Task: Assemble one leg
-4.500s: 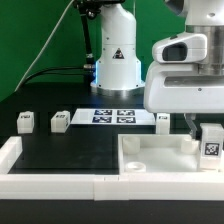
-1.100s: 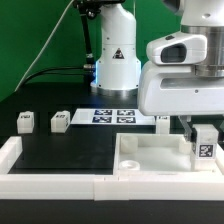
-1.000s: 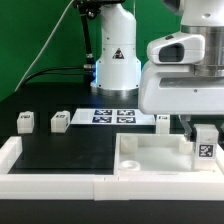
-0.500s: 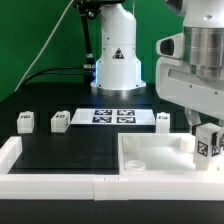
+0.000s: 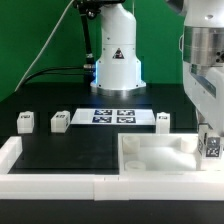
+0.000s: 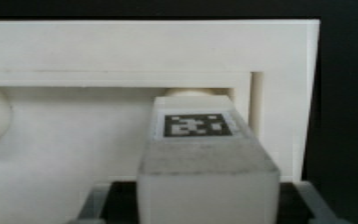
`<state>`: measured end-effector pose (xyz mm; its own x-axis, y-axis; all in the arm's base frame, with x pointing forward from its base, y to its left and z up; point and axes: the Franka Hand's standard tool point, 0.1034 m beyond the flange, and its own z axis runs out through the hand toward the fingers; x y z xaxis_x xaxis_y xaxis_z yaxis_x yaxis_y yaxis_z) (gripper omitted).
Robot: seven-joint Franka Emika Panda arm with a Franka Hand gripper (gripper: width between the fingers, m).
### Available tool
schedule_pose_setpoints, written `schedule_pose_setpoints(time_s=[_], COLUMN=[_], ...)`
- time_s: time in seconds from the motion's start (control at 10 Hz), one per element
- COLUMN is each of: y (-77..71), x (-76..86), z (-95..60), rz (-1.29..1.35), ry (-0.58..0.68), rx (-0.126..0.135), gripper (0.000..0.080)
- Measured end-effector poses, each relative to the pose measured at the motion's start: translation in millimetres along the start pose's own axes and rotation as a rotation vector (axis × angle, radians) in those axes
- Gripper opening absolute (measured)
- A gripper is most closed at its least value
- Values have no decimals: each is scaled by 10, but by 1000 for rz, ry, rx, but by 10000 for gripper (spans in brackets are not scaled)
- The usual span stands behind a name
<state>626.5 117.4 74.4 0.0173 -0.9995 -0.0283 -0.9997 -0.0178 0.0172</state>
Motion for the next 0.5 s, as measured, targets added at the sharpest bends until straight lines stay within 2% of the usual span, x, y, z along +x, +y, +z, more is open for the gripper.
schedule_pose_setpoints(time_s=[0.1,0.2,0.3,0.4,0.5], y=[1,7,28,29,32], x=[-1,1,4,-1,-12], z=[3,3,-4,-3,-1], rz=[-15,-70,-126,-240,-375], ry=[0,0,-3,-3,-3], rx=[0,-5,-25,-24,-25], gripper=[291,472,588,588,639])
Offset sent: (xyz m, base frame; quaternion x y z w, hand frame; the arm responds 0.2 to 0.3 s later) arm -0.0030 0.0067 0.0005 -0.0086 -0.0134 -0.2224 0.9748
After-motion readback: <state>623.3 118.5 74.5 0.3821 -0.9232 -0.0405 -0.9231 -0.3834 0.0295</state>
